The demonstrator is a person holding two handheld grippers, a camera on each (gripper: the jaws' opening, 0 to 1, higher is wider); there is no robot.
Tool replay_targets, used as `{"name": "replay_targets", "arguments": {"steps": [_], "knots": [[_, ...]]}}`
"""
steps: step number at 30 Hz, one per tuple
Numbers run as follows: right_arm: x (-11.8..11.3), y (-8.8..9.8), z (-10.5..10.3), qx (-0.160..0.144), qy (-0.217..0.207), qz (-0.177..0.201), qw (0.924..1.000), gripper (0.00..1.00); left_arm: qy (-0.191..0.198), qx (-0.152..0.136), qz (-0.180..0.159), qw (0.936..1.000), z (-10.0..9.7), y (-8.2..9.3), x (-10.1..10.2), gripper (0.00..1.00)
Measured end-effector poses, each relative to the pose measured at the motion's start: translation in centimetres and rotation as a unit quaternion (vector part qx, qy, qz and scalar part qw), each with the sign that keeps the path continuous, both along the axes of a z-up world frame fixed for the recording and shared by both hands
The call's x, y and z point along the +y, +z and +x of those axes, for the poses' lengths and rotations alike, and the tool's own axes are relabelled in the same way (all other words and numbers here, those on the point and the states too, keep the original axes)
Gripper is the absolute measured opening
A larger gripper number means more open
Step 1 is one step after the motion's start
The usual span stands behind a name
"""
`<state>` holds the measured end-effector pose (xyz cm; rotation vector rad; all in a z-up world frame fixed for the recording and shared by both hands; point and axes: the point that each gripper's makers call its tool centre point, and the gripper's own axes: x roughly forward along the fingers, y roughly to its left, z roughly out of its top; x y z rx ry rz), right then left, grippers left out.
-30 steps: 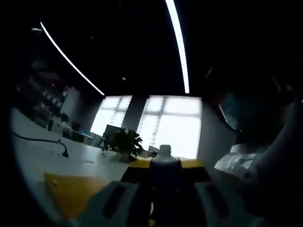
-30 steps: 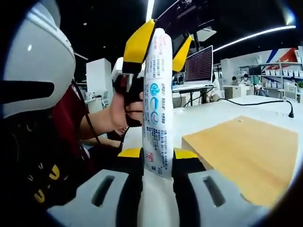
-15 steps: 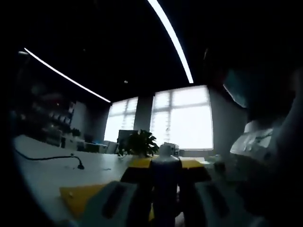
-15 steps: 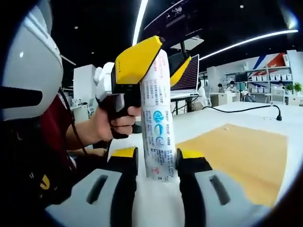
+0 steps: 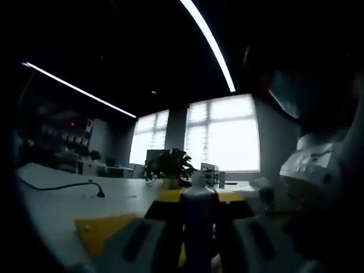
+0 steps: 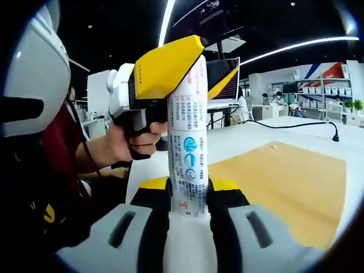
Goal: Pick up the toothpaste unscrew the cap squeeze it onto the small board screw the cap back on and return it to the table
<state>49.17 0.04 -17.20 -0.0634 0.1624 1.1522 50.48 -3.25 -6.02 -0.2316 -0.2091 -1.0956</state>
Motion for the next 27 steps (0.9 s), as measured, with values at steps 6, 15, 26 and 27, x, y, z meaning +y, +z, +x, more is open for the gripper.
{"name": "replay_targets", "arguments": {"steps": [6, 15, 26, 27], "knots": [[0.0, -0.2, 0.0, -0.001, 0.001, 0.003, 1.0000, 0.25, -0.003, 0.004, -0.003, 1.0000, -0.1, -0.2, 0.1, 0.18], [-0.1, 1.2, 0.0, 0.001, 0.003, 0.042, 0.9991, 0.37, -0.024, -0.020, 0.008, 0.9995, -1.2, -0.7, -1.3, 0.19], [-0.1, 2.8, -0.6, -0.049, 0.012, 0.033, 0.9982, 0.25, -0.051, 0.002, -0.026, 0.9984, -1.9, 0.4, -1.2, 0.19], [-0.1, 2.8, -0.6, -0.055, 0.008, 0.029, 0.9980, 0.25, -0.053, 0.002, -0.028, 0.9982, -1.9, 0.4, -1.1, 0.19]]}}
